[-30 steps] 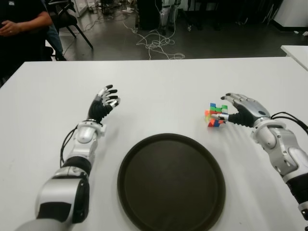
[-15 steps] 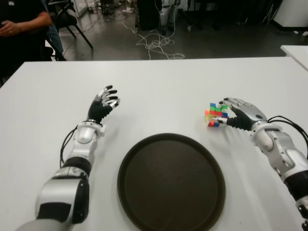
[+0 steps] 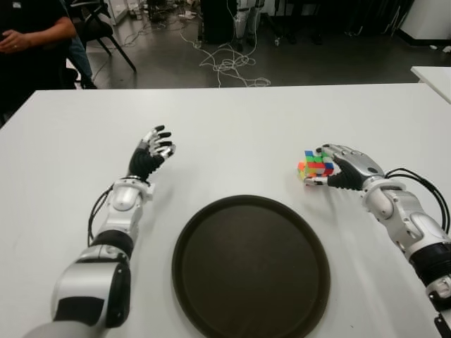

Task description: Pick up the Rubik's Cube and put it in the plate

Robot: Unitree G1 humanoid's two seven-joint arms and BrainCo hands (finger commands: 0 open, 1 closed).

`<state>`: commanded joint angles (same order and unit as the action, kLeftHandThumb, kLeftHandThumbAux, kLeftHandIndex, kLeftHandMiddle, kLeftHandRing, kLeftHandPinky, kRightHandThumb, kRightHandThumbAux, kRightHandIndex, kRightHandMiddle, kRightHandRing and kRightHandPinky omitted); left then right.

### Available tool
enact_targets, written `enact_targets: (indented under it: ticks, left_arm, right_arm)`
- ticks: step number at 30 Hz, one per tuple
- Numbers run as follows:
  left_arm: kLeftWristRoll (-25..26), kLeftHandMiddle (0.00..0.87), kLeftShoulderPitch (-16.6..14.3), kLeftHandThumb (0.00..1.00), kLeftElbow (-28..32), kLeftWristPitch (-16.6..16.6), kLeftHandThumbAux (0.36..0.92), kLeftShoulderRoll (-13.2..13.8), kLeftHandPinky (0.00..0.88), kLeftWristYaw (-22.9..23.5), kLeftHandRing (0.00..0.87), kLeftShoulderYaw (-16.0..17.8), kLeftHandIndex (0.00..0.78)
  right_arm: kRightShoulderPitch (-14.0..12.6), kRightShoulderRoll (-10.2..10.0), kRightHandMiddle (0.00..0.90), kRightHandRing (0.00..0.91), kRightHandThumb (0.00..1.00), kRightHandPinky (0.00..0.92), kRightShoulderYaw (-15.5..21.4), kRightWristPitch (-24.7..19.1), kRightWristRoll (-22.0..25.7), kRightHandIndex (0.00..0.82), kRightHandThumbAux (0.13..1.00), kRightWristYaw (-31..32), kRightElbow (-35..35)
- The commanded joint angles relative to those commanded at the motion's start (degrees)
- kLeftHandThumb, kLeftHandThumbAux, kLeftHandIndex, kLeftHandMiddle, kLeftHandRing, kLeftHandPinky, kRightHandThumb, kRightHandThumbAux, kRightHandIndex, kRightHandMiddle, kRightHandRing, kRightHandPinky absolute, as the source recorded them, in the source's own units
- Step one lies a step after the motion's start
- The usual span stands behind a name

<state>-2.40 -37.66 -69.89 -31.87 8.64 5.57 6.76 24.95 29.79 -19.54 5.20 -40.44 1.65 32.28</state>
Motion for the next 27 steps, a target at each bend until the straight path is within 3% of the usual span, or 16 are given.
enact_targets:
  ticks: [18,27]
  left_arm:
    - [-0.1,0.21,0.1,0.188,0.2,-0.2,0.699,0.0,0.186,0.0,0.203,-0.2,0.119]
    - [-0.1,0.201,0.2,0.179,0.2,-0.4,0.704,0.1,0.192,0.1,0.201,-0.4,0.108]
  right_arm:
    - [1.3,0.1,0.0,0.0,0.061,0.0,-2.4,0.1,-0.6,0.0,0.401,-1.7,2.4]
    - [1.7,0.1,0.0,0.0,0.037,0.0,-3.2,0.2,-0.4,0.001,0.401,-1.1,2.8]
